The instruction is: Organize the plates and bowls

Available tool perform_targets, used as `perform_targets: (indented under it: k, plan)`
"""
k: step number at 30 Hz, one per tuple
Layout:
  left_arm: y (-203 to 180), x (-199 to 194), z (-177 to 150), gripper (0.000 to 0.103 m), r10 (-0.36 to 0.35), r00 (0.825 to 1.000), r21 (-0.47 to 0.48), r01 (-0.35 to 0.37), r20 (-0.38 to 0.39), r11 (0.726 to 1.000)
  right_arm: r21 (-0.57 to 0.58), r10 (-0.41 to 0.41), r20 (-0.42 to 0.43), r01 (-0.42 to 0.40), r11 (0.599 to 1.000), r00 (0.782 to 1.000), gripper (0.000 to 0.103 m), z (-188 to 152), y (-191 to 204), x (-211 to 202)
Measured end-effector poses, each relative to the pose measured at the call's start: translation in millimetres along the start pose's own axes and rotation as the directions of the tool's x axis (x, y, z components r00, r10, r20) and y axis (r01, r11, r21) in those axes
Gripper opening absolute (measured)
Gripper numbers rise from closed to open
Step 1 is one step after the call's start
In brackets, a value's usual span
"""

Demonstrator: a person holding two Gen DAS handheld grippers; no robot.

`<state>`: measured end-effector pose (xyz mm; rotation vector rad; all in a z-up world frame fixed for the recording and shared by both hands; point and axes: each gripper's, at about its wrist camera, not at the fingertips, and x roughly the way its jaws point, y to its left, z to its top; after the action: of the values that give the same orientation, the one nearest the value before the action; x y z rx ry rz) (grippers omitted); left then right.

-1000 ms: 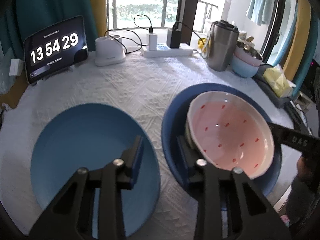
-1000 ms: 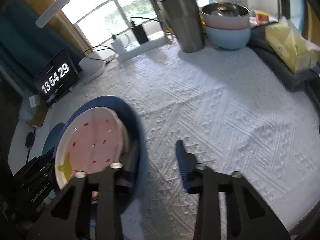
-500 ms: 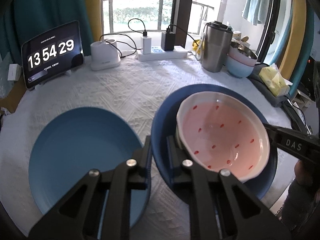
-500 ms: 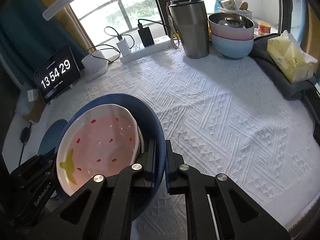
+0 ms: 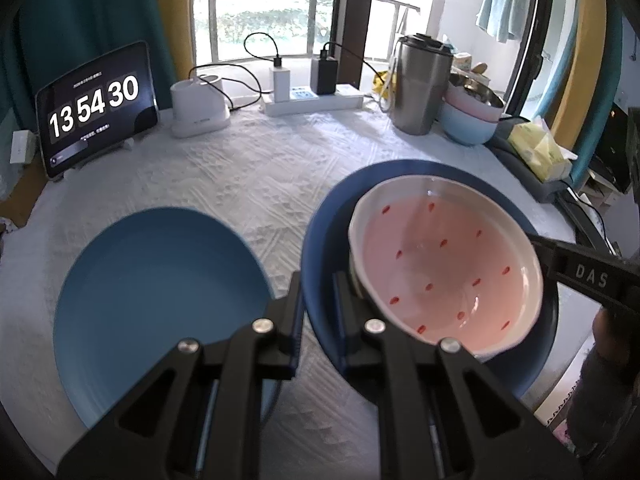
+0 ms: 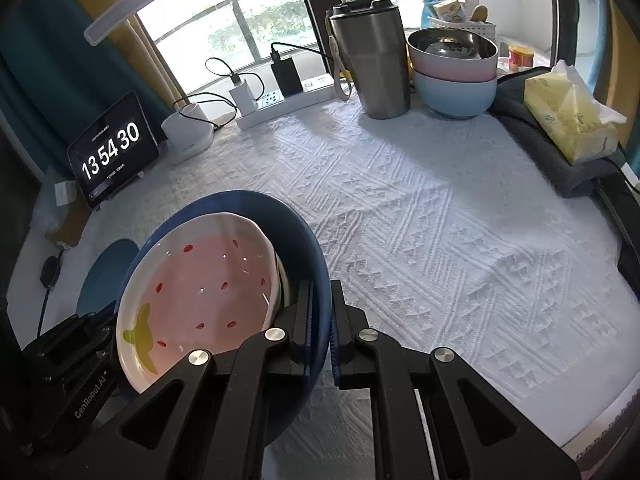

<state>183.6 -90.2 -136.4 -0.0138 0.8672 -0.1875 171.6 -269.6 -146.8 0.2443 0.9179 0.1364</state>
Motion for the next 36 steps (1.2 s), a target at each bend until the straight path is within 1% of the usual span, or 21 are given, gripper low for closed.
perform_targets:
  k: [10, 23, 36]
  plan:
    - [-6, -5, -4, 0.013, -0.022, 1.000, 0.006, 0.022, -0.006, 1.000, 0.002, -0.009, 0.017, 0.009, 1.000, 1.000, 0.009, -1, -2, -12]
    - [-5, -25, -5, 0.013, -0.032, 0.999, 0.006, 0.032, 0.033, 0.999, -0.011, -0.010, 0.053, 0.011, 1.000, 0.999, 0.009, -3, 6, -30]
    - [10, -48, -6, 0.013, -0.024, 0.997, -0.013, 0.025, 0.076, 1.000, -0.042, -0.002, 0.076, 0.006, 0.999, 0.997, 0.010, -3, 26, -43]
